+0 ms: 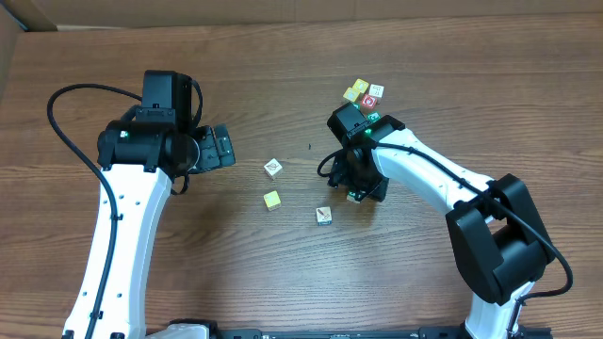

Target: Flip 3 blocks

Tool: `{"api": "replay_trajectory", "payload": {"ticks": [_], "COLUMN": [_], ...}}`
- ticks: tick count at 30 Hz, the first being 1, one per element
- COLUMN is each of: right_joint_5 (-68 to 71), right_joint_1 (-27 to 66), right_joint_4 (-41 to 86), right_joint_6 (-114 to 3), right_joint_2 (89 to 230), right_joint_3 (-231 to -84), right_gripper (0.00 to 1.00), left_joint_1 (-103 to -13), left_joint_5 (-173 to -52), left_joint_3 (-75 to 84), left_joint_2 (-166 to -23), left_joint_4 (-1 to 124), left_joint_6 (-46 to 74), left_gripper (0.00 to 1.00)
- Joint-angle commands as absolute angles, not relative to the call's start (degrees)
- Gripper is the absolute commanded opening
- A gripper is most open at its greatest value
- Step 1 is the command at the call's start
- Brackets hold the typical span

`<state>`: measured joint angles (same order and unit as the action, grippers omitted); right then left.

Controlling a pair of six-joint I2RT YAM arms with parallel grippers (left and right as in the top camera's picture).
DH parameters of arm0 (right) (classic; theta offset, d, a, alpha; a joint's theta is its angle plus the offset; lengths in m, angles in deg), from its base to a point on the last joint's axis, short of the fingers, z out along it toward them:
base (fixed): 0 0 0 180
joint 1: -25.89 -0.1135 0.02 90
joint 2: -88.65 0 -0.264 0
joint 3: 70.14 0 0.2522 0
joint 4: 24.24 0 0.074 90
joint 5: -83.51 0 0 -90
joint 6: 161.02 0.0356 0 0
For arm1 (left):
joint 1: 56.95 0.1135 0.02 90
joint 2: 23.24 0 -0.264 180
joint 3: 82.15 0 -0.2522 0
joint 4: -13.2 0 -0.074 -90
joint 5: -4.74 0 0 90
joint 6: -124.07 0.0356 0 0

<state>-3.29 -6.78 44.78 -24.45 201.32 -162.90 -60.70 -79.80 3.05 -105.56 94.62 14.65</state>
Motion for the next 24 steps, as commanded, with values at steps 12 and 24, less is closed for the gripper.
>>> {"api": "replay_trajectory", "payload": {"ticks": [12, 24], "right_joint_5": [-5.56, -6.87], "right_joint_1": [-7.54, -7.93], "right_joint_4": [44.30, 45.75], "right_joint_6": [-21.00, -18.05], "right_joint_2": [200.00, 200.00], "right_joint_3": [-162.60, -162.03], "right_gripper": [0.62, 0.56], "left_joint_1": [-60.72, -60.72], "left_joint_5": [-79.10, -79.10], "left_joint_3": [2.66, 2.66], "left_joint_2": [-105.65, -105.65], "left_joint_4": [94.42, 94.42], "left_joint_6": [13.88, 13.88], "left_gripper": [1.00, 1.00]}}
